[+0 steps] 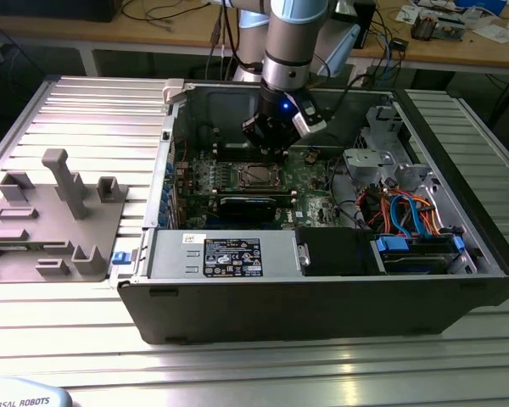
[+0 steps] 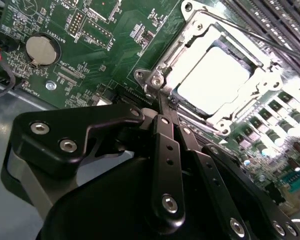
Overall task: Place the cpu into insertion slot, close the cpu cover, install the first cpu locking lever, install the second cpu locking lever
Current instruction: 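Install the first cpu locking lever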
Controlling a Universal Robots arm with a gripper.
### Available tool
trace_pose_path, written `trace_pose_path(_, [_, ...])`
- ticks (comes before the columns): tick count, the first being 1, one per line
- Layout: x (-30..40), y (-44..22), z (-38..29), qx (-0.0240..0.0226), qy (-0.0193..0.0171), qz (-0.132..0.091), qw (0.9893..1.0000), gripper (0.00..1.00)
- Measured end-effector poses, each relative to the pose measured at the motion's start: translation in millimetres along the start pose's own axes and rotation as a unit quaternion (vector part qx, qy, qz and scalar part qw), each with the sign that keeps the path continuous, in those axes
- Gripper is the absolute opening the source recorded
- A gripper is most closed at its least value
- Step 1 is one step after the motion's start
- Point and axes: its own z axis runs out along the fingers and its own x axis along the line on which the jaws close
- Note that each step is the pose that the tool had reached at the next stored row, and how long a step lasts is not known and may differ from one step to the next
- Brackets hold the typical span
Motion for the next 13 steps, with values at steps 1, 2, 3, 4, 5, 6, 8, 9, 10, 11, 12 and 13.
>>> trace_pose_path(1, [0.1,-0.7,-0.7,0.0,0.0,0.0,1.0,0.11])
trace_pose_path(2, [0.2,-1.5,-0.9,0.0001,0.0,0.0,1.0,0.11])
trace_pose_path(3, [0.3,-2.7,-0.9,0.0,0.0,0.0,1.0,0.11])
trace_pose_path(4, [0.5,-4.4,-0.9,0.0001,0.0001,0.0,1.0,0.11])
trace_pose_path(5, [0.7,-6.2,-0.9,0.0001,0.0001,0.0,1.0,0.11])
trace_pose_path(6, [0.9,-8.8,-0.9,0.0001,0.0001,0.0,1.0,0.11])
trace_pose_path(8, [1.4,-13.5,-0.9,0.0001,0.0001,0.0,1.0,0.11])
trace_pose_path(9, [1.6,-16.0,-0.9,0.0001,0.0001,0.0,1.0,0.11])
trace_pose_path(10, [1.9,-18.9,-0.9,0.0001,0.0001,0.0,1.0,0.11])
trace_pose_path(11, [2.2,-21.6,-0.9,0.0,0.0001,0.0,1.0,0.11])
trace_pose_path(12, [2.5,-24.6,-0.9,0.0001,0.0001,0.0,1.0,0.11])
trace_pose_path(13, [2.7,-27.5,-0.9,0.0001,0.0001,0.0,1.0,0.11])
